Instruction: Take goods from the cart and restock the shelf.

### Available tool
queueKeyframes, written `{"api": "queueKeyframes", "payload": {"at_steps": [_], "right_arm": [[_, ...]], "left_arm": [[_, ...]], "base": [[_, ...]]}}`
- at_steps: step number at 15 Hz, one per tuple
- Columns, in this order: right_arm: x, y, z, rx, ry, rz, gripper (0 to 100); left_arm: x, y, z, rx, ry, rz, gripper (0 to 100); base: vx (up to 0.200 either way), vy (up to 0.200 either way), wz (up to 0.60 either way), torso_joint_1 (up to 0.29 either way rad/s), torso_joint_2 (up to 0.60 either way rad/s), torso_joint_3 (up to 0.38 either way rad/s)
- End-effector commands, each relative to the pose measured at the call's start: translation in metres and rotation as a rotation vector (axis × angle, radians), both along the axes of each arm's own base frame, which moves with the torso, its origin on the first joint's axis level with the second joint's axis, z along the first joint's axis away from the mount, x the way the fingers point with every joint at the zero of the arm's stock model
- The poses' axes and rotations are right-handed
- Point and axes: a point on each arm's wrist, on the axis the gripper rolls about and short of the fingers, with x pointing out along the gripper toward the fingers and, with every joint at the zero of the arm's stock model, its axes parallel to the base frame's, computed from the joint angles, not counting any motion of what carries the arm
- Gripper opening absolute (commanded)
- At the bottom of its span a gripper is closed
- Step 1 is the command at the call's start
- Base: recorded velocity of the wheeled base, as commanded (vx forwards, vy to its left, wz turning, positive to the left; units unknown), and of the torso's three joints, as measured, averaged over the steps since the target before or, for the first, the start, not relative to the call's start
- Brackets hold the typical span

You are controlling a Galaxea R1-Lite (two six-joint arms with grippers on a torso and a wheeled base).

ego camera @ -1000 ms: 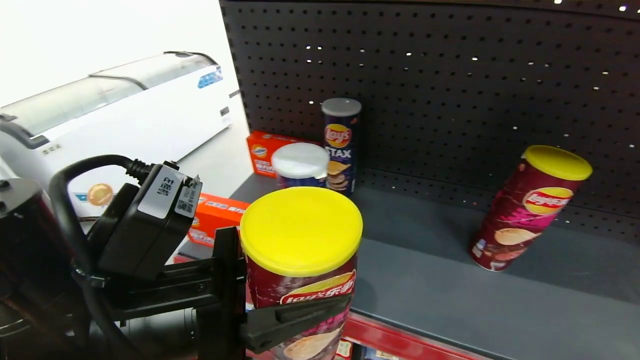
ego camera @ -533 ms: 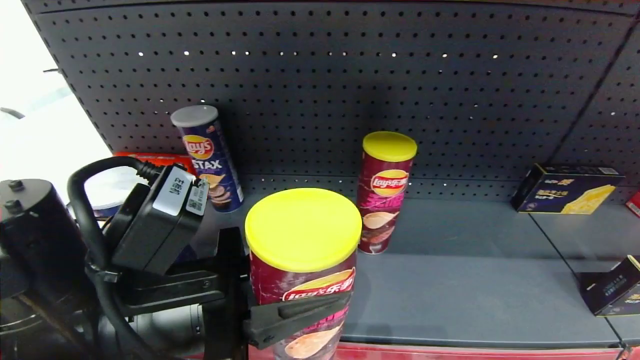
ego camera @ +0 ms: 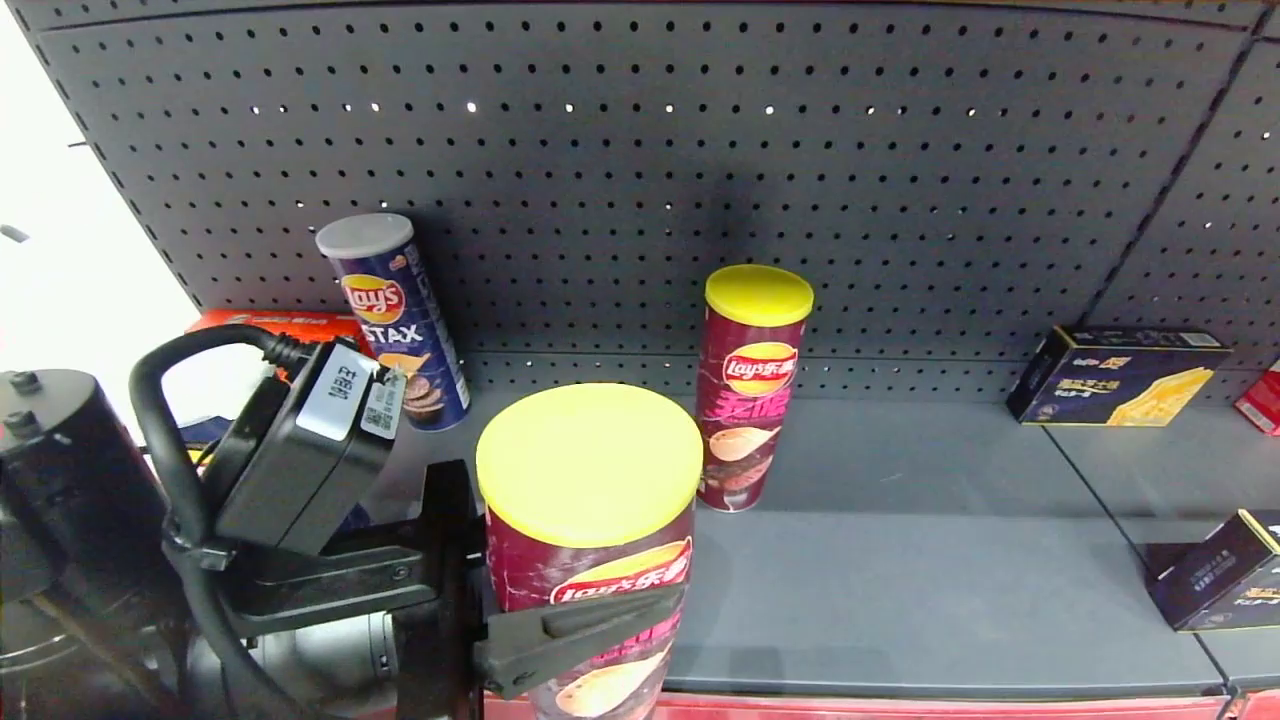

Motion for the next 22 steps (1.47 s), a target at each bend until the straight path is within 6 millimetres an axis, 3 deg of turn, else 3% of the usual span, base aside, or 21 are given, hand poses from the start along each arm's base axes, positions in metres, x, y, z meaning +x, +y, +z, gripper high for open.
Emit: {"api": "queueKeyframes", "payload": {"at_steps": [1, 9, 10, 11, 13, 15, 16, 19, 22], "right_arm": [[0.0, 0.0, 0.0, 0.0, 0.001, 0.0, 100], [0.001, 0.0, 0.001, 0.003, 0.012, 0.0, 100], [-0.001, 0.0, 0.078, 0.025, -0.068, 0.022, 100], [0.02, 0.0, 0.096, 0.027, 0.066, 0.07, 100], [0.029, 0.002, 0.103, -0.069, 0.019, 0.186, 100], [0.041, 0.005, 0.128, -0.04, -0.013, 0.26, 100], [0.041, 0.005, 0.128, -0.037, -0.012, 0.263, 100], [0.078, 0.017, 0.155, -0.027, 0.054, 0.388, 100], [0.114, 0.026, 0.164, -0.039, 0.011, 0.401, 100]], "left_arm": [[0.001, 0.001, 0.001, -0.002, -0.003, 0.005, 0], [0.003, 0.004, 0.0, 0.001, 0.0, 0.024, 0], [0.002, 0.005, -0.002, 0.005, 0.005, 0.025, 0], [0.002, 0.005, -0.004, 0.011, 0.011, 0.025, 0], [0.002, 0.007, -0.009, 0.022, 0.021, 0.033, 0], [0.002, 0.008, -0.008, 0.02, 0.017, 0.039, 0], [0.002, 0.008, -0.008, 0.02, 0.017, 0.039, 0], [0.002, 0.009, -0.005, 0.011, 0.01, 0.047, 0], [0.002, 0.009, -0.004, 0.009, 0.006, 0.047, 0]], "base": [[0.0, 0.0, 0.0, 0.0, 0.0, 0.0], [0.0, 0.0, 0.0, 0.0, 0.0, 0.0], [0.0, 0.0, 0.0, 0.0, 0.0, 0.0], [0.0, 0.0, 0.0, 0.0, 0.0, 0.0], [0.0, 0.0, 0.0, 0.0, 0.0, 0.0], [0.0, 0.0, 0.0, 0.0, 0.0, 0.0], [0.0, 0.0, 0.0, 0.0, 0.0, 0.0], [0.0, 0.0, 0.0, 0.0, 0.0, 0.0], [0.0, 0.0, 0.0, 0.0, 0.0, 0.0]]}}
